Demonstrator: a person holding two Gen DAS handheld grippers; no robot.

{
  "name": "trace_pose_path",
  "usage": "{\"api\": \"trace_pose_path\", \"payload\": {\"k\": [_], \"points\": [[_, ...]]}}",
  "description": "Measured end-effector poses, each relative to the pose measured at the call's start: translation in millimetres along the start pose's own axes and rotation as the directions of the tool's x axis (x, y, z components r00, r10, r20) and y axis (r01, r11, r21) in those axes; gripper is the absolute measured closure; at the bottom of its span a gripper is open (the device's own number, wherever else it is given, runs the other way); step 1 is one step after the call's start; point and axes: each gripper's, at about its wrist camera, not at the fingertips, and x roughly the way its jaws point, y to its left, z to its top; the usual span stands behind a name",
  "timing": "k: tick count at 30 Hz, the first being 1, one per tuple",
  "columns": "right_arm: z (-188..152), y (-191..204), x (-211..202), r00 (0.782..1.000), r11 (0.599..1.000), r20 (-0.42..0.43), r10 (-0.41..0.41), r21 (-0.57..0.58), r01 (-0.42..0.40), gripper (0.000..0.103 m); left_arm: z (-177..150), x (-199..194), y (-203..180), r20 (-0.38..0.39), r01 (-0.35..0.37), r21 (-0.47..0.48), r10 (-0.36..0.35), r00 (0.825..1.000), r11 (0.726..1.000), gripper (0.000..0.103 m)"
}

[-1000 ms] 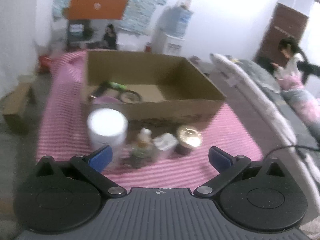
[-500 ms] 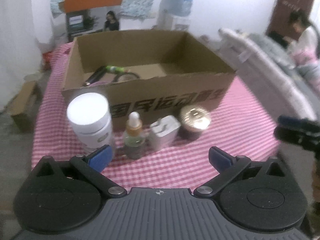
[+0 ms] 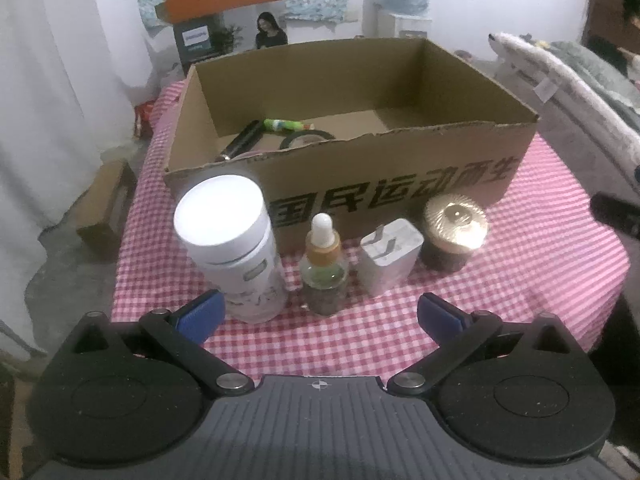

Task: Organize rigid objects
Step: 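Move the right tool back to the gold-lidded jar on the table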

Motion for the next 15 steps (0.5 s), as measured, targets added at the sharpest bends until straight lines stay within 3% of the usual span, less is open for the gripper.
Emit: {"api": "trace_pose_path", "payload": {"k": [9,15], "points": [[8,-8,-5,0.999,1.0,0.047,0.003,-0.003,-0.003,0.0,-2,0,-2,0.001,-0.005,0.004,0.005,1.0,1.0,0.0],[11,-26,-6,0.992,0.992,0.059,0.111,0.055,-0.115,0.0,-2,-8,-18,0.071,0.08,0.073,-0.085,0.994,0.994,0.0]]}}
